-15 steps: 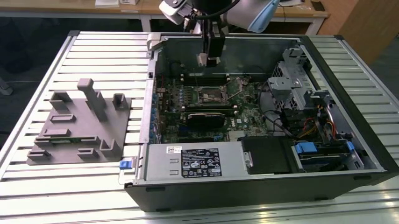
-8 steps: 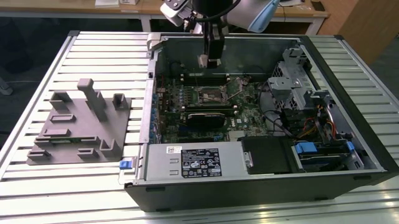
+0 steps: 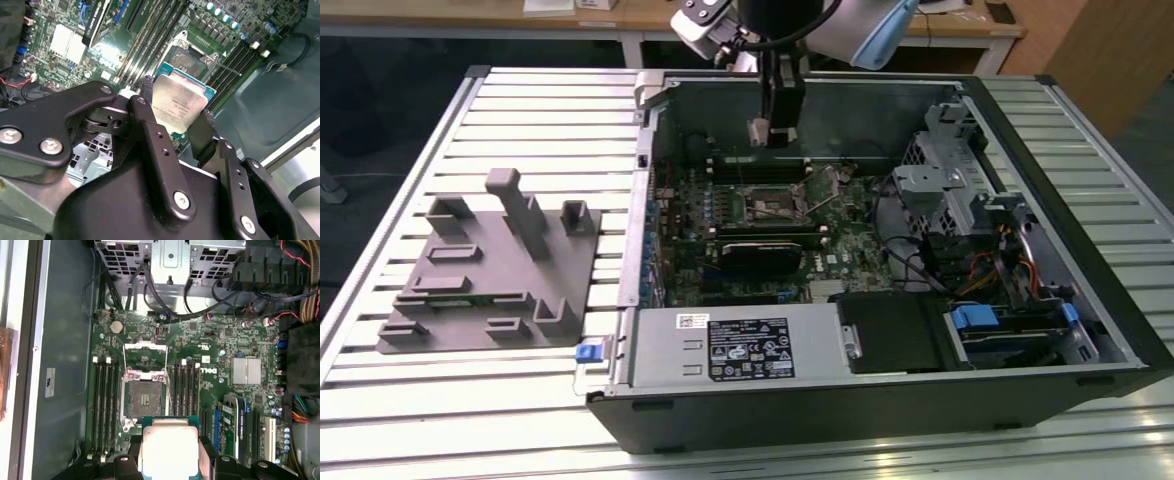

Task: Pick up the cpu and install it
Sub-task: 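Place the cpu into insertion slot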

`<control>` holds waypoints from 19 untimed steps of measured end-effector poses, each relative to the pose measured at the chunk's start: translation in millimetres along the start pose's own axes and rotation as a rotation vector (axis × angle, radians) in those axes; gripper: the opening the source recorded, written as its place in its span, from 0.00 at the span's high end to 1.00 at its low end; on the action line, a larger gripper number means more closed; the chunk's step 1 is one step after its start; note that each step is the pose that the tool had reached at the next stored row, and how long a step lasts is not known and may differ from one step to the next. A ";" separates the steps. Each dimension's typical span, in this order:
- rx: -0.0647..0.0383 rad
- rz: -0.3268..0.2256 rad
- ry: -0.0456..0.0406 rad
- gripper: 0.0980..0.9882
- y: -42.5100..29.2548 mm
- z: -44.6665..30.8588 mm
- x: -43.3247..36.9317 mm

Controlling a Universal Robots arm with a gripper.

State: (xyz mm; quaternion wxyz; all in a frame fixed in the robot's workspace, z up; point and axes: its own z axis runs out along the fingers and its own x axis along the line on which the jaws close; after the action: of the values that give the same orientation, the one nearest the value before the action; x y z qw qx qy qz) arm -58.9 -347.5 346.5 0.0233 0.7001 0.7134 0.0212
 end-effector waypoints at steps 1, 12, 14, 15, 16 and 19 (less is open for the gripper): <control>0.000 0.000 0.0000 0.51 0.5 0.6 0.5; 0.000 0.004 -0.0002 0.51 2.2 5.2 2.3; 0.000 0.004 -0.0003 0.51 2.2 5.7 2.3; 0.000 0.004 -0.0003 0.51 2.3 6.0 2.4; 0.000 0.004 -0.0002 0.51 2.5 6.4 2.6; 0.000 0.005 -0.0003 0.51 3.4 8.0 4.3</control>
State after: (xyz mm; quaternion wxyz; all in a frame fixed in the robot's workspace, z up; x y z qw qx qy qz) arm -55.1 -343.2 338.7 0.0233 0.7019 0.7116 0.0211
